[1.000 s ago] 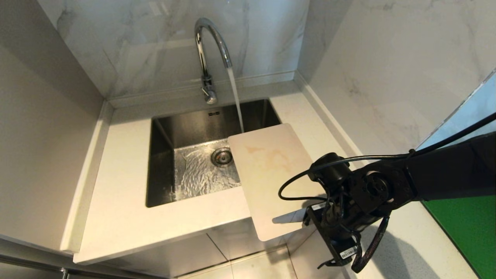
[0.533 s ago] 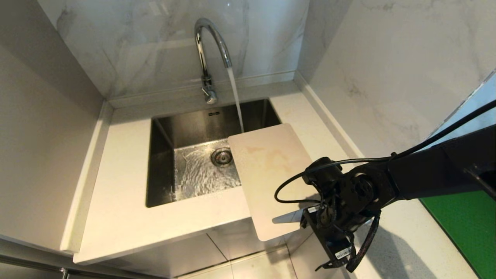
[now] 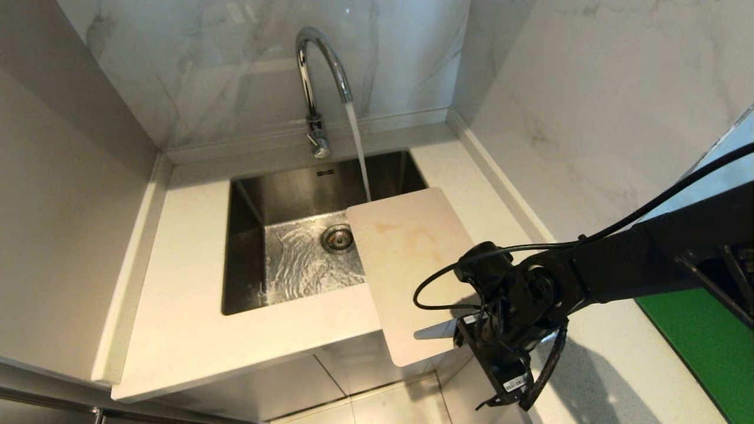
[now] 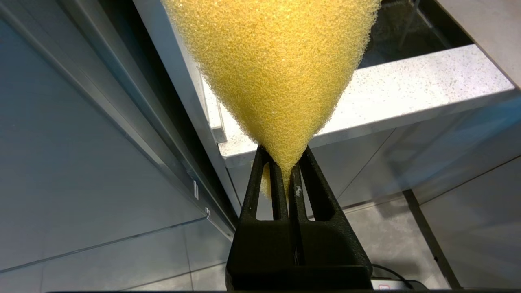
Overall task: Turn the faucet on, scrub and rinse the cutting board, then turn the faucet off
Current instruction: Pick up the cutting board
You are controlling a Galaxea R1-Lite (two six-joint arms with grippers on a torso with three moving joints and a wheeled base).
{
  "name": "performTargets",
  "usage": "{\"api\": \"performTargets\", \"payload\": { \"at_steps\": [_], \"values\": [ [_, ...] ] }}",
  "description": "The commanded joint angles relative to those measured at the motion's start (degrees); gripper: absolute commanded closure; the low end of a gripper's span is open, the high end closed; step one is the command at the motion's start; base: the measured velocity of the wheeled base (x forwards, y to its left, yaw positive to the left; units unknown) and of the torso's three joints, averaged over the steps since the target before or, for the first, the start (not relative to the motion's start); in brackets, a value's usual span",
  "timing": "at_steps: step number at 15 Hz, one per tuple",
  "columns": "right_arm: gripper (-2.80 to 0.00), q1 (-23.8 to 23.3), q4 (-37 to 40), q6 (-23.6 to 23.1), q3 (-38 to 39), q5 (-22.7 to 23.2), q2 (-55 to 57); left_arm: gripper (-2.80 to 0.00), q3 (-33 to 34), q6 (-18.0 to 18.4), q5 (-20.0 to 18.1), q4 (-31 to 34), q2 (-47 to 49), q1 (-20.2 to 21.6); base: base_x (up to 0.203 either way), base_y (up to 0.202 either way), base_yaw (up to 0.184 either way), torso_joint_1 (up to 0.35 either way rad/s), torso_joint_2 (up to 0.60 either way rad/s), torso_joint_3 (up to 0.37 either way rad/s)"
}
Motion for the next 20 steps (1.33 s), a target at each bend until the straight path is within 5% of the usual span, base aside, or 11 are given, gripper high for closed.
{"api": "performTargets", "payload": {
  "at_steps": [1, 20],
  "values": [
    [-2.8, -0.1, 0.1, 0.5, -0.9, 0.0, 0.7, 0.0, 0.2, 0.0, 0.0, 0.0, -0.2, 0.0, 0.0, 0.0, 0.0, 0.0, 0.0, 0.0],
    [-2.8, -1.1, -0.4, -0.9, -3.8, 0.0, 6.8, 0.0, 0.2, 0.0, 0.0, 0.0, -0.2, 0.0, 0.0, 0.0, 0.0, 0.0, 0.0, 0.0]
  ]
}}
